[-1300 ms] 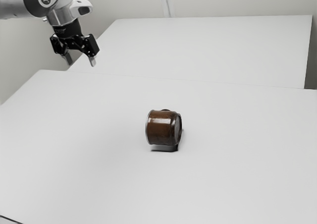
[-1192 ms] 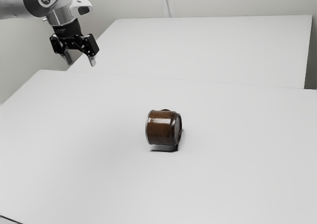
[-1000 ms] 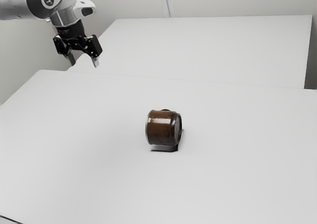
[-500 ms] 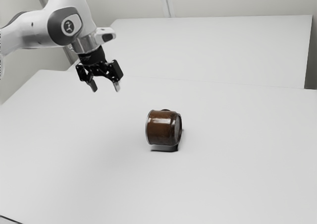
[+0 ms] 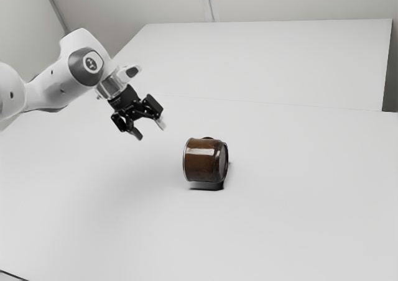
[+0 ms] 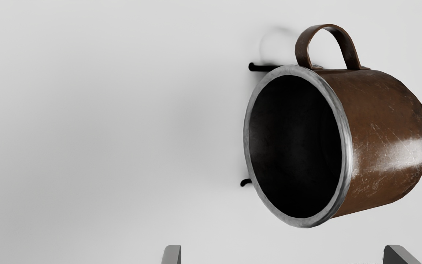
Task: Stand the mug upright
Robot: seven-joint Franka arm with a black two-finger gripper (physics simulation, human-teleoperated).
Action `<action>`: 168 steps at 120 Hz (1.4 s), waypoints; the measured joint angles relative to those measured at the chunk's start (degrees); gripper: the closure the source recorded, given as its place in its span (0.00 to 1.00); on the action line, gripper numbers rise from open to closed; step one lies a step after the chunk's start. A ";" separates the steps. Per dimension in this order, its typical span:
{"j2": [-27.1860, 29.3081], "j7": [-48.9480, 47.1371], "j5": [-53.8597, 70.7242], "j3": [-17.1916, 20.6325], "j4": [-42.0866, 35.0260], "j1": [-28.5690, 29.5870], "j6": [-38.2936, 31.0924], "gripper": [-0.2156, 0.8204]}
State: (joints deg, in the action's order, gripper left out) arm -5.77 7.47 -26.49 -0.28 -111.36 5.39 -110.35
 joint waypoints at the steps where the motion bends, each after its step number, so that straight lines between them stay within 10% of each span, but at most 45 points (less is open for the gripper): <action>1: -0.01 0.42 -0.35 0.00 -0.20 -0.04 -0.17 0.21; 82: -10.56 32.89 -28.65 0.10 -2.48 1.58 -3.63 0.21; 168: -15.93 38.04 -45.18 0.52 -2.59 1.92 9.90 0.31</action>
State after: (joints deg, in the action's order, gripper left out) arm -21.70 45.51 -71.67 0.25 -113.95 7.31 -100.44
